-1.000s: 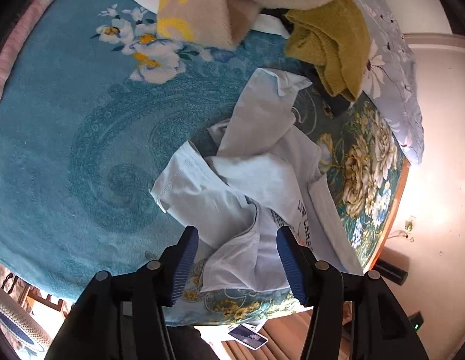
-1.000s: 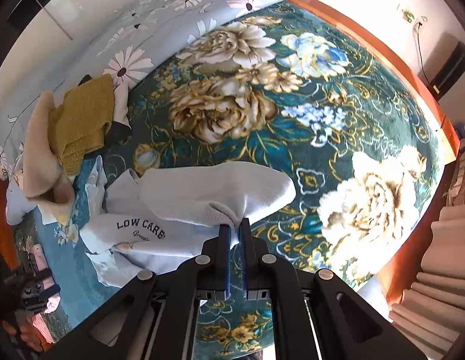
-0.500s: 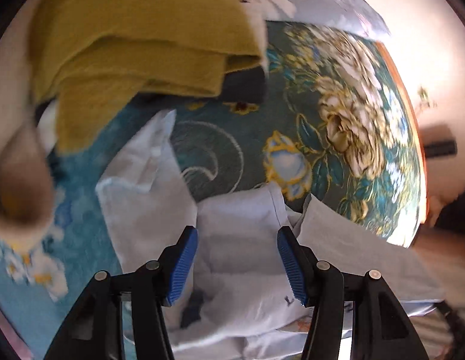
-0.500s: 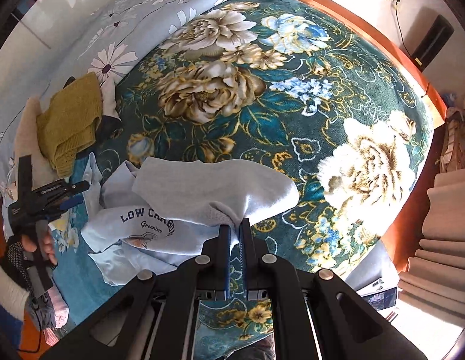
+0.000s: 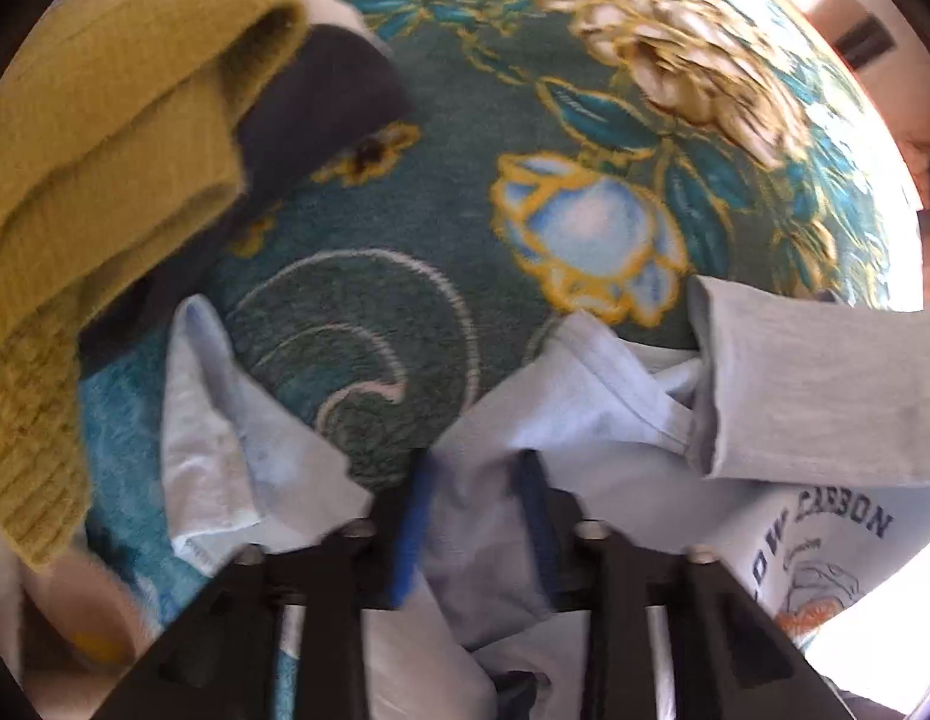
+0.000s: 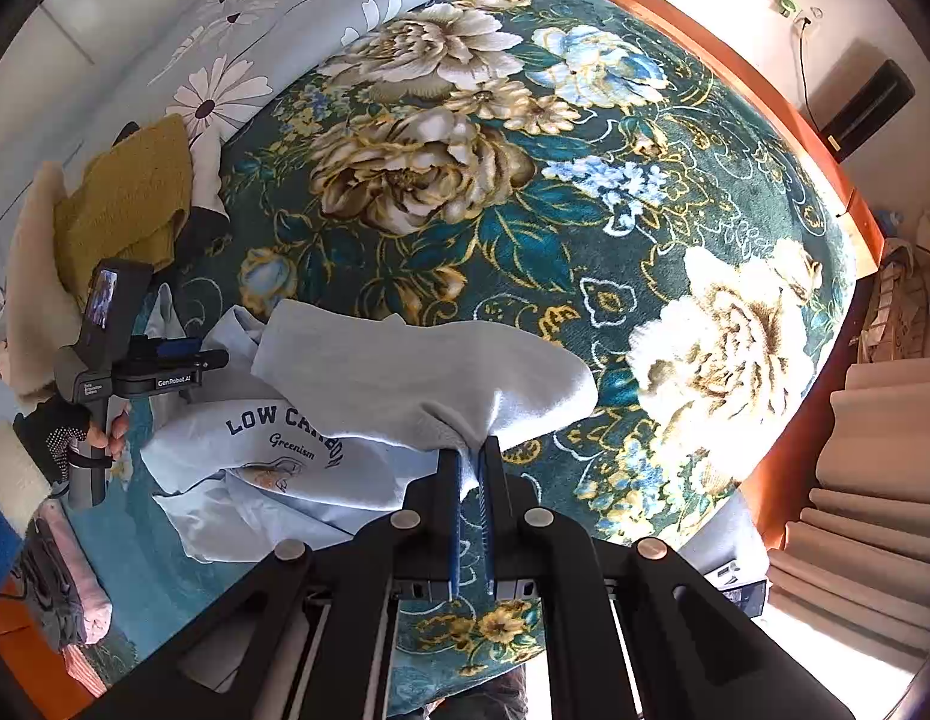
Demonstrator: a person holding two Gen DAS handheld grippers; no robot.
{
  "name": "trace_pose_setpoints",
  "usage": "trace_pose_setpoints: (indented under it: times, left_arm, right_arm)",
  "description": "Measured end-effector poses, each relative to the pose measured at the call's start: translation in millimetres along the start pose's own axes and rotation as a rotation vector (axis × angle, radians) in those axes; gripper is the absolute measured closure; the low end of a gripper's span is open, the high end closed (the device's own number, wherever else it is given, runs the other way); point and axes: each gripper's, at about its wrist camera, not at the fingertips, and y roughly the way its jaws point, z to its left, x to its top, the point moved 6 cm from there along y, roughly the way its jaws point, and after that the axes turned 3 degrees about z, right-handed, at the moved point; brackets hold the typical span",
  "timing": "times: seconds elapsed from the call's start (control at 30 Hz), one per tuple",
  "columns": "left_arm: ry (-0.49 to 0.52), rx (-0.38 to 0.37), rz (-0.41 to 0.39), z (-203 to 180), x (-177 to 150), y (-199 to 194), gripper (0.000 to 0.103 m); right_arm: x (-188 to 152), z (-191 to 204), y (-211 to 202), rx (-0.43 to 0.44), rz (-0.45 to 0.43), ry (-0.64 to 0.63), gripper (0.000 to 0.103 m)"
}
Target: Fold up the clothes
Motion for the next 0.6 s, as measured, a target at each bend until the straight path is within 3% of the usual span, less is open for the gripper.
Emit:
trace_pose_setpoints:
  times: [0.1,0.27,0.43,0.6]
  left_arm:
    - [-0.087,-0.055,-0.036,10,-7,-12,0.100]
    - [-0.136,-0.068,-0.129,18,-25,-42,0.101]
    - [-0.321,-0.102,-0.328,30,-54,-99,0.101]
    - [-0.406,-0.057,-0.526,45,-84,-185,0.101]
  right_arm:
    - [8,6,-8,0.006,-0.013,-0.014,0.097]
    - [19,21,-29,0.029,-0.062,-0.063,0.097]
    - [20,32,-57,0.061,-0.135,-0.108,0.097]
    - [19,34,-87,0.106,-0.206,-0.136,0.097]
